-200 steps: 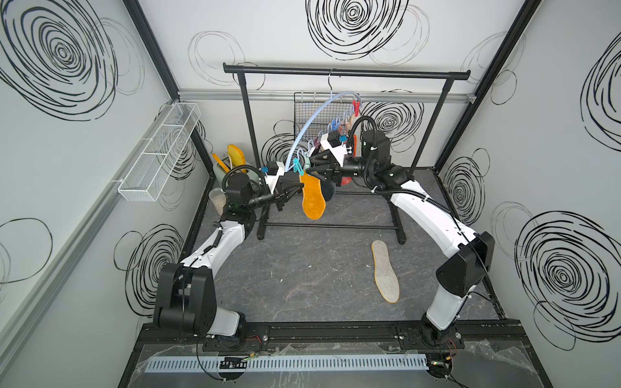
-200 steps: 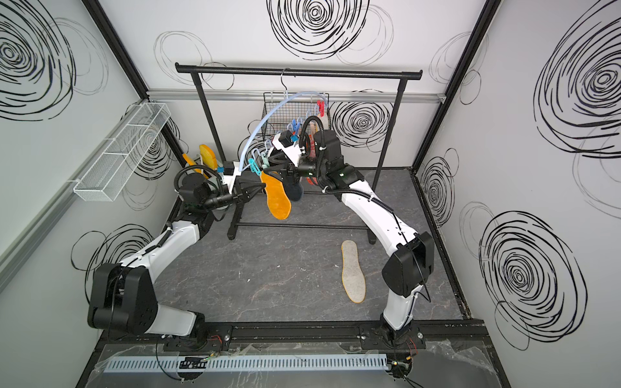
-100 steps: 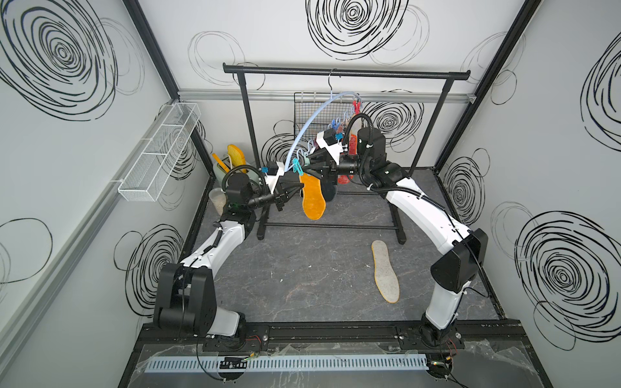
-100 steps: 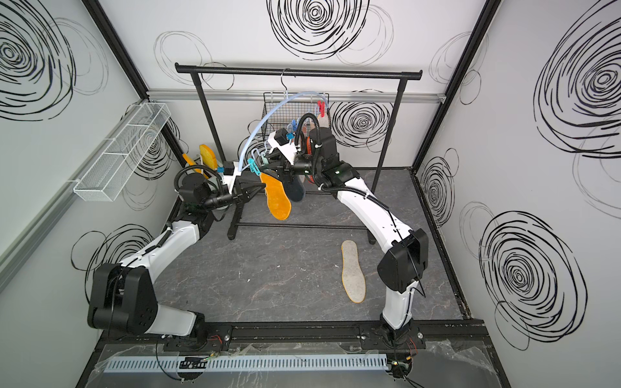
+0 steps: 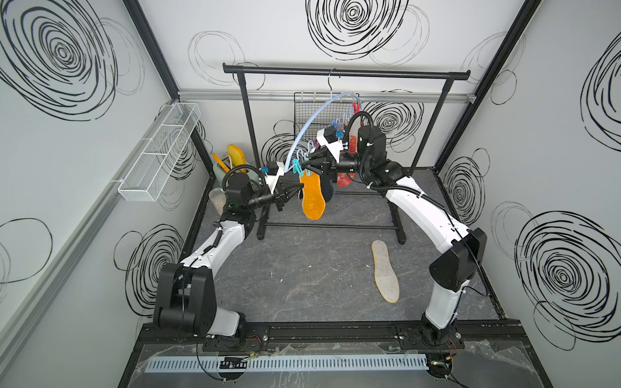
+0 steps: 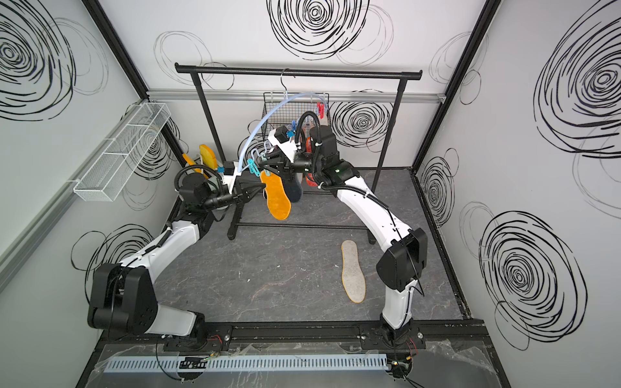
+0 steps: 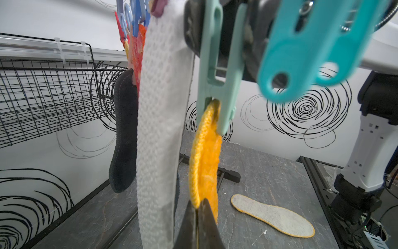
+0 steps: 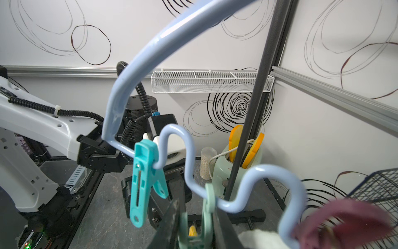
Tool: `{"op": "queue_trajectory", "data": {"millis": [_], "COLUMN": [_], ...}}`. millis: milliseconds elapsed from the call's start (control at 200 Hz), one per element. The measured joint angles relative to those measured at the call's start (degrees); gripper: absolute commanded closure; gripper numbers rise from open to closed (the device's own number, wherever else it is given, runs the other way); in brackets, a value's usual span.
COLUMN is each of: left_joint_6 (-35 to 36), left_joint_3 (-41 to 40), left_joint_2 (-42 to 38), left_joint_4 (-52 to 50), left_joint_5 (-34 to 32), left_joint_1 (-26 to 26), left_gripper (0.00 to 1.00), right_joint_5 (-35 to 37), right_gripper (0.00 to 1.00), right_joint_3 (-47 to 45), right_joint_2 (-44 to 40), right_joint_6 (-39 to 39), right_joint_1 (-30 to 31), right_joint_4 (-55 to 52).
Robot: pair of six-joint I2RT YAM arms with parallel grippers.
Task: Take the shoe insoles off the hanger
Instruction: Open the clamp at the hanger.
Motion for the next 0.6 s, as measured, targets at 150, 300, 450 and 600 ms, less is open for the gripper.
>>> {"op": "queue_trajectory", "data": {"millis": [150,300,450,600], "left_joint_6": [-1.16,-5.03,-8.66,-13.33], "left_joint_3": [-0.28,-3.91,-10.78,-16.83], "left_joint_2": [-0.66,-3.37,-7.67,-12.46], "left_joint_4": [-2.71,-3.08,-4.11,-6.08], "left_joint_5": [-3.02,-8.28,-16.15,-22.36], "left_joint_1": [-0.7,-3.48,-7.54,-7.17], "left_gripper": [1.0,1.0,1.0,1.0], "right_joint_5": [0.13,0.31,0.61,1.2], "right_gripper": [0.8,0.62,0.42,0.35], "right_joint_3": [0.0,0.0,-0.04,-1.03], "right_joint_2": [0.04,0.22,0.46,0.46], "right_joint_6": [-0.02,0.07,-0.02,0.85], "right_joint_1": [-0.09,-0.2,-0.2,-0.2], "right_joint_4": [0.0,-0.02,0.02,0.74]}}
